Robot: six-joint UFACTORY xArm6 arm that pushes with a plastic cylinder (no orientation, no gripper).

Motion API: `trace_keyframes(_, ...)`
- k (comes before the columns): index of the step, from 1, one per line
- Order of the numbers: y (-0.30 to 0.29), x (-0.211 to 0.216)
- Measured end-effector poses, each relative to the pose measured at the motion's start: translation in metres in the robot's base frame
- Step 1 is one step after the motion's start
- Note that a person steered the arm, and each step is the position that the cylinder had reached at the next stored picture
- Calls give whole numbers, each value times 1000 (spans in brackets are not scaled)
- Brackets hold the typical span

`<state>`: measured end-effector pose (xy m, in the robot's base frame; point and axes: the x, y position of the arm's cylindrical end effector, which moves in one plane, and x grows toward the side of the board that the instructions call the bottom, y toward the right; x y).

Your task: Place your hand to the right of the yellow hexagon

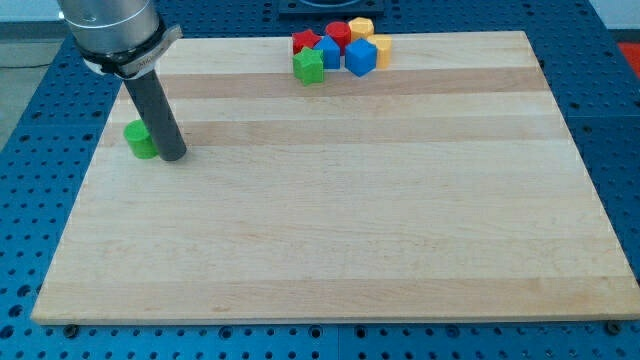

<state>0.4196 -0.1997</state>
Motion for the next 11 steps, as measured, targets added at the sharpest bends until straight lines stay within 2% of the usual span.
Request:
trace_keyframes(1,18,-6)
trace_keyframes(5,284,-57)
trace_keyframes(6,331,-106)
trace_keyframes(8,333,-198)
trace_keyframes(9,333,-225)
trace_keyframes(11,307,-225)
